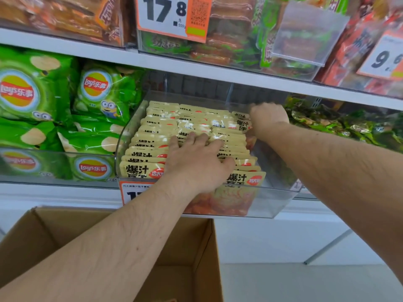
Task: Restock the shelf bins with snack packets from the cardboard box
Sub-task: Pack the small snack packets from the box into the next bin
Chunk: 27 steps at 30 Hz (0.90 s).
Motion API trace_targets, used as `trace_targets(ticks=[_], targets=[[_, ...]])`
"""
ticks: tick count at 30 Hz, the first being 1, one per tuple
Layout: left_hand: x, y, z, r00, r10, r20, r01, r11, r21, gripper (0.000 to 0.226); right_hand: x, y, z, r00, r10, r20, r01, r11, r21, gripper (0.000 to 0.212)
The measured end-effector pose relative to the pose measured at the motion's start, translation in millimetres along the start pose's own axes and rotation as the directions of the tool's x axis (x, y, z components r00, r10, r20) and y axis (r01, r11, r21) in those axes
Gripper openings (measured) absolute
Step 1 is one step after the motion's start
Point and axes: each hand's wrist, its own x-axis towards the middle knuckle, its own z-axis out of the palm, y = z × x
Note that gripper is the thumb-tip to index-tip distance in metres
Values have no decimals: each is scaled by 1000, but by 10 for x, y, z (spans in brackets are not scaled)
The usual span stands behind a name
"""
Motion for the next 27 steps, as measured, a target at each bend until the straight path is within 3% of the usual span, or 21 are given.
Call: trace_targets(ticks=[2, 5, 10, 12, 15, 19, 21, 23, 25, 27], targets=[[-41, 18, -32, 997, 2, -73, -9, 995, -98, 62, -174, 44, -128, 999, 32, -23, -29, 991, 129, 55], [-197, 45, -153, 952, -21, -306, -105, 915, -389, 60, -486, 42, -384, 991, 107, -85, -67, 922, 381, 43], [-673, -27, -169, 852, -31, -523, -269, 831, -486, 53, -1158, -263, -802, 966, 140, -215, 15, 806, 591, 26], [-891, -115, -105, 834, -62, -549, -291, 795, -533, 48, -1439, -487, -883, 952, 110, -285, 90, 791, 605, 18], [-1205, -326, 26, 857, -105, -504, -266, 748, -609, 39, -1830, -894, -849, 911, 59, -407, 241, 726, 644, 10], [-1540, -852, 440, 914, -186, -359, -97, 761, -641, 35, -2197, -1536, -557, 897, -43, -440, 367, 627, 687, 15], [-1672, -1126, 690, 925, -274, -263, 45, 767, -640, 31, -2288, -1851, -328, 922, -191, -338, 377, 646, 664, 17], [-1744, -1353, 902, 922, -352, -161, 170, 741, -650, 28, -2322, -2135, -74, 933, -352, -80, 318, 696, 644, 16], [-1782, -1539, 1095, 910, -408, -71, 260, 696, -670, 26, -2338, -2415, 245, 903, -375, 208, 160, 746, 646, 11], [-1801, -1684, 1282, 893, -449, 0, 330, 657, -678, 22, -2410, -2668, 618, 810, -309, 498, -78, 786, 614, 23]])
